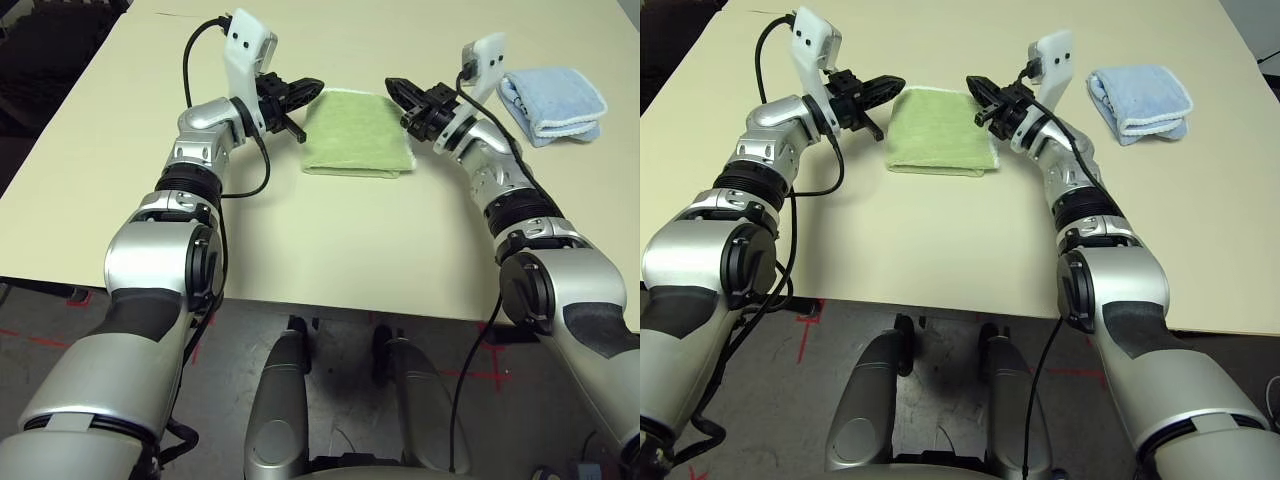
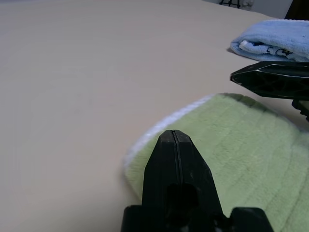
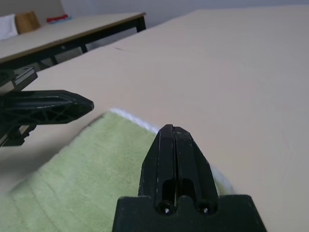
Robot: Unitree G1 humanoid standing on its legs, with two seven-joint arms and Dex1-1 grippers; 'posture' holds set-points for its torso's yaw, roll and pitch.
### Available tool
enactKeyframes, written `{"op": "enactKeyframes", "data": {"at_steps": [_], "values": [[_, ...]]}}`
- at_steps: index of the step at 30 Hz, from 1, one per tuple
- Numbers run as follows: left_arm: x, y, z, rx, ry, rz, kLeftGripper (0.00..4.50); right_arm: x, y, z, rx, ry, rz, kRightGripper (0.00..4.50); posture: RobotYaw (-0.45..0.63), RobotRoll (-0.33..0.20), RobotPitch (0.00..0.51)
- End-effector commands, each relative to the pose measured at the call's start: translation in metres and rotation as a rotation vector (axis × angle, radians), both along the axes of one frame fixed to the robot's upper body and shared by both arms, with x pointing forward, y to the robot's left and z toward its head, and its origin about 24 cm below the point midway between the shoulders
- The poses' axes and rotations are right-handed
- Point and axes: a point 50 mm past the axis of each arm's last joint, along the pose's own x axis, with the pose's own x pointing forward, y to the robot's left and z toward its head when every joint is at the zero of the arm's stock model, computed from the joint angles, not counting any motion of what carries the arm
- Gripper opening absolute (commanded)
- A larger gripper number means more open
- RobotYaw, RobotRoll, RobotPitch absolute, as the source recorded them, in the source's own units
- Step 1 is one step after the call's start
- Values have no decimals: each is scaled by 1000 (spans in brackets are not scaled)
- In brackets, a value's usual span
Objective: Fold the towel and set it aside.
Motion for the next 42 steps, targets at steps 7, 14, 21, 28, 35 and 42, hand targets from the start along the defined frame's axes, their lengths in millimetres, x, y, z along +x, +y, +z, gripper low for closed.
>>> {"op": "enactKeyframes", "data": {"at_steps": [7, 14, 21, 28, 35, 42], "values": [[0, -14, -17, 38, 61, -26, 17, 3, 4, -10, -54, 49, -61, 0, 75, 0, 273], [1, -1, -33, 94, 112, 66, 17, 2, 10, -25, -108, 95, -61, 0, 71, 0, 283], [-3, 6, -17, 29, 63, -43, 17, 2, 1, 0, -111, -18, -31, 0, 75, 0, 304], [-7, 13, 3, 39, 4, -149, 17, -3, -16, 25, -102, -110, 55, 0, 63, 0, 318], [-5, 8, -4, 15, 15, -94, 17, -2, -2, 13, -105, -67, 77, 0, 71, 0, 346], [-5, 2, -9, 18, 32, -106, 17, -3, 7, 7, -107, -53, 104, 0, 68, 0, 356]]}}
